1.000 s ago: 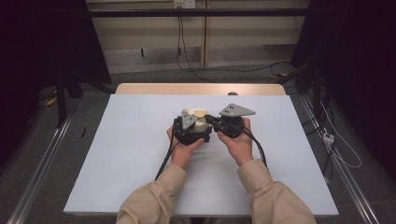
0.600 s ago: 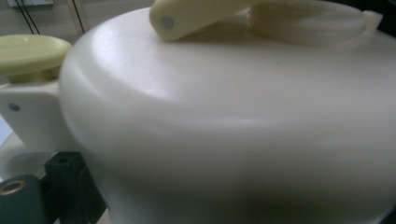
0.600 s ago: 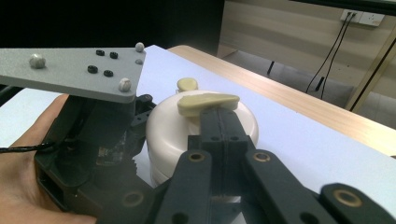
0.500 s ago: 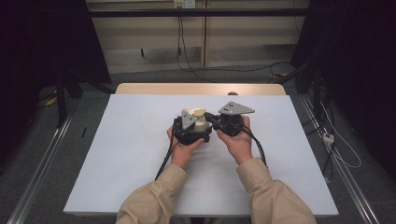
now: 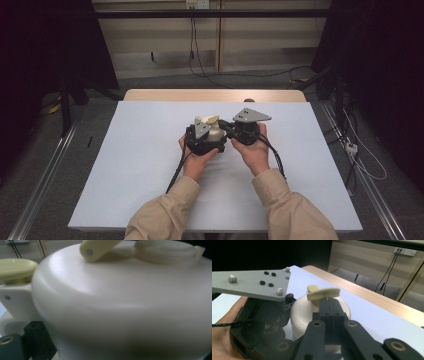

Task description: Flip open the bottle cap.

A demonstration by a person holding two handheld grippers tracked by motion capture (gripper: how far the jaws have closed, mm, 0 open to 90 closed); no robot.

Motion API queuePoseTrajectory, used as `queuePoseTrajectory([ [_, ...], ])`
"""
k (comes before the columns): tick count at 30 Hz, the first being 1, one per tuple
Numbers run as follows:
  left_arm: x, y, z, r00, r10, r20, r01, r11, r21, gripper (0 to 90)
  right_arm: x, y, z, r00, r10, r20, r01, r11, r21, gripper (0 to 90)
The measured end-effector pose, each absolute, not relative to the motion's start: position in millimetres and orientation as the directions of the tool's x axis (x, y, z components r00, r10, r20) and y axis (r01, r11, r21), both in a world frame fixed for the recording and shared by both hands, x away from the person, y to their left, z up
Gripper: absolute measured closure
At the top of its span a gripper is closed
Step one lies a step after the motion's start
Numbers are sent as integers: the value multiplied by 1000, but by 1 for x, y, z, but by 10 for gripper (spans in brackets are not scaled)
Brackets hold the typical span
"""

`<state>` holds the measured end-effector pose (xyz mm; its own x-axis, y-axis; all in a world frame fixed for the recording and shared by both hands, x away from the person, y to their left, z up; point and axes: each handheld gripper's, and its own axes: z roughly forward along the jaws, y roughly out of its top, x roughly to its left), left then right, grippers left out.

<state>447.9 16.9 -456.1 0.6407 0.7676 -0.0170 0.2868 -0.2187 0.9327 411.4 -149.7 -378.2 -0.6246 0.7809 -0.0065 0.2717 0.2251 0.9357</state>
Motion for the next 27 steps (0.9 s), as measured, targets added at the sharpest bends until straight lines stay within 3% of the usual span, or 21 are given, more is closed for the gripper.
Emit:
queuePoseTrajectory([
  [27, 448, 17, -456, 641, 768, -18, 287, -218, 933, 52, 417, -144, -379, -632, 775, -13, 268, 234, 934, 900],
])
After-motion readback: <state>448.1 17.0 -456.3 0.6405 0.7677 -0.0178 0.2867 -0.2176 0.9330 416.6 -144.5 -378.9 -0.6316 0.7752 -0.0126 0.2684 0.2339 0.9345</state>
